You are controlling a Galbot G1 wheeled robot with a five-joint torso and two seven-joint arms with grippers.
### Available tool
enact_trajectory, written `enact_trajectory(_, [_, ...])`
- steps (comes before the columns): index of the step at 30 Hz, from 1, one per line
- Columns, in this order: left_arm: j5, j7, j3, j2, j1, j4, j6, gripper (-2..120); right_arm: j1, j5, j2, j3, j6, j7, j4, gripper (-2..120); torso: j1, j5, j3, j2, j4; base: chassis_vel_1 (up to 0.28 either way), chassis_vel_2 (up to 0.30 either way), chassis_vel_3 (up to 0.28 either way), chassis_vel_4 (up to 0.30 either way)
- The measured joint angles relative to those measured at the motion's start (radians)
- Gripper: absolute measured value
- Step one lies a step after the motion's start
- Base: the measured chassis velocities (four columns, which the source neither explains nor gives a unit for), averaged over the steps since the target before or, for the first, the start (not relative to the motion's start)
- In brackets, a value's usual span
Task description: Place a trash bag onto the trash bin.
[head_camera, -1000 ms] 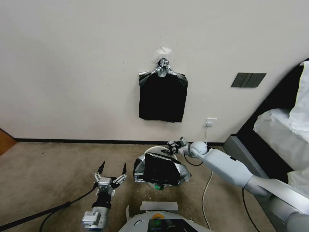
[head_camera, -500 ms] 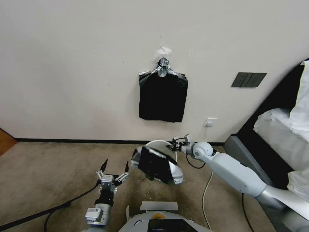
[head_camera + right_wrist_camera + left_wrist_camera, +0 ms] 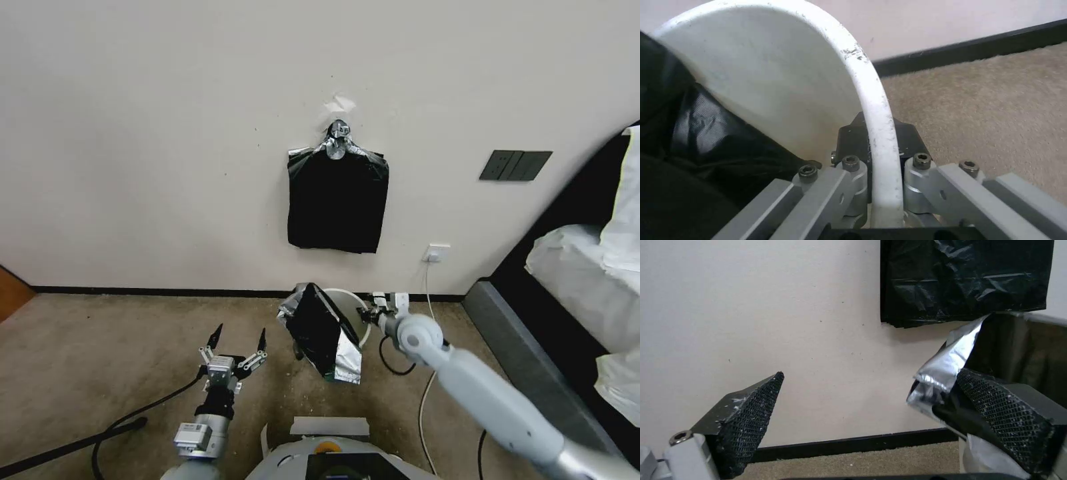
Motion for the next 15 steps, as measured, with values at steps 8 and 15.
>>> enact_trajectory(8, [-0.007,0.001,0.002,0.009,-0.012,-0.001,0.005,100,-0.141,-0.131,0.097,0.024,0.057,0.050,0.043,3,0.000,0.0000,0.000,0.000,-0.0001,0.000,0.000,0.000,0.000])
enact_trajectory(15, [-0.008,0.002,0.004,0.009,-0.009,-0.003,0.005,100,-0.181,-0.162,0.133,0.013,0.066,0.055,0.030,3,0.000,0.0002,0.000,0.000,-0.0002,0.000,0.000,0.000,0.000])
